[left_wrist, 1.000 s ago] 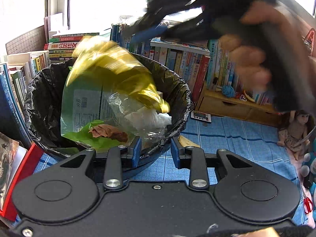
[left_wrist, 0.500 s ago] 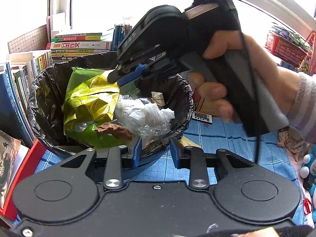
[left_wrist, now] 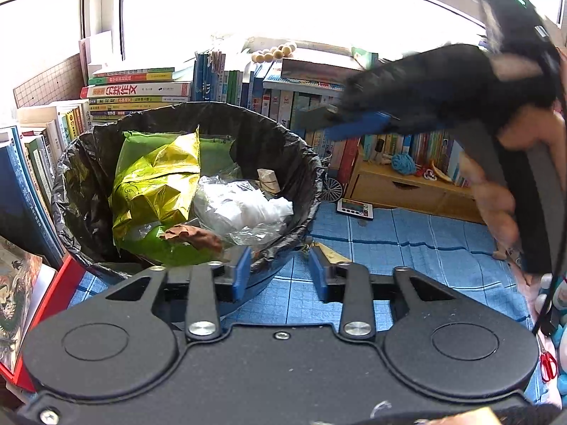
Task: Collect trash
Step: 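Lower the left gripper to the last gold foil scrap and grasp it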
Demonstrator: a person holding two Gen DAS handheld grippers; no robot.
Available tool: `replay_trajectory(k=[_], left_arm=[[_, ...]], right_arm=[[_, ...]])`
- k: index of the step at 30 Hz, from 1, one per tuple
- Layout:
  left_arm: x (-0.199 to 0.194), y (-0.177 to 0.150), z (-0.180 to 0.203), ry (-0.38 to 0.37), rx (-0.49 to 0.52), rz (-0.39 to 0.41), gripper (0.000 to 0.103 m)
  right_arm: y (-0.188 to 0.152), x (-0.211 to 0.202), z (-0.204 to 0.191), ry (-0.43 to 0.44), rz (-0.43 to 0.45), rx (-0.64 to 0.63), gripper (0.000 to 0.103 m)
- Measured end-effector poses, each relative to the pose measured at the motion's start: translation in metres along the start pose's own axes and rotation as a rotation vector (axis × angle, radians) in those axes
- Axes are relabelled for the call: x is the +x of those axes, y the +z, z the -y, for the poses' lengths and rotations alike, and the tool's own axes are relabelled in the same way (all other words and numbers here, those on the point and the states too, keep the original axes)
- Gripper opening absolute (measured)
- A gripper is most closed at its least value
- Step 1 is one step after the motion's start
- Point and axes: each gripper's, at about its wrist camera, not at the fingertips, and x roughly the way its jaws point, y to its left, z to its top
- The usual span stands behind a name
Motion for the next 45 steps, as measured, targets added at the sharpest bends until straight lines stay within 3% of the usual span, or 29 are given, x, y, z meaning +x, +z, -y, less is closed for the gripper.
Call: replay_trajectory(k=[8,11,15,18,25,30,38,45], left_arm=[[-0.017,0.001,0.029,-0.003,0.078,0.042,0.045],[-0.02,0.0,0.043,-0.014,0.102,0.06,0.047],[-0.016,-0.005,0.06,-0.024,0.107,0.081,0.062],[-0.003,-0.012,0.071,-0.011,0.096,0.078,0.064],[0.05,-0.027,0.086,0.012,0.039,0.011,0.062],[0.1,-0.038,0.094,0.065,-0.001,-0.032,0.051],[0.17,-0.045,0.107,0.114,-0.107,-0.048,0.047],[0.232,-0.05,0.109,0.247,-0.191,-0.029,0.046]], right_arm=[[-0.04,-0.044,0.031,-0.135,0.05,-0.033,0.073],[-0.056,-0.049,0.046,-0.179,0.049,-0.024,0.074],[-0.077,-0.05,0.066,-0.227,0.032,-0.018,0.074],[-0.091,-0.048,0.077,-0.256,0.023,-0.03,0.072],[-0.116,-0.038,0.105,-0.311,-0.011,-0.019,0.059],[-0.131,-0.032,0.129,-0.355,-0.009,0.029,0.053],[-0.158,-0.03,0.167,-0.392,-0.008,0.127,0.052],[-0.168,-0.026,0.181,-0.396,-0.01,0.135,0.053]])
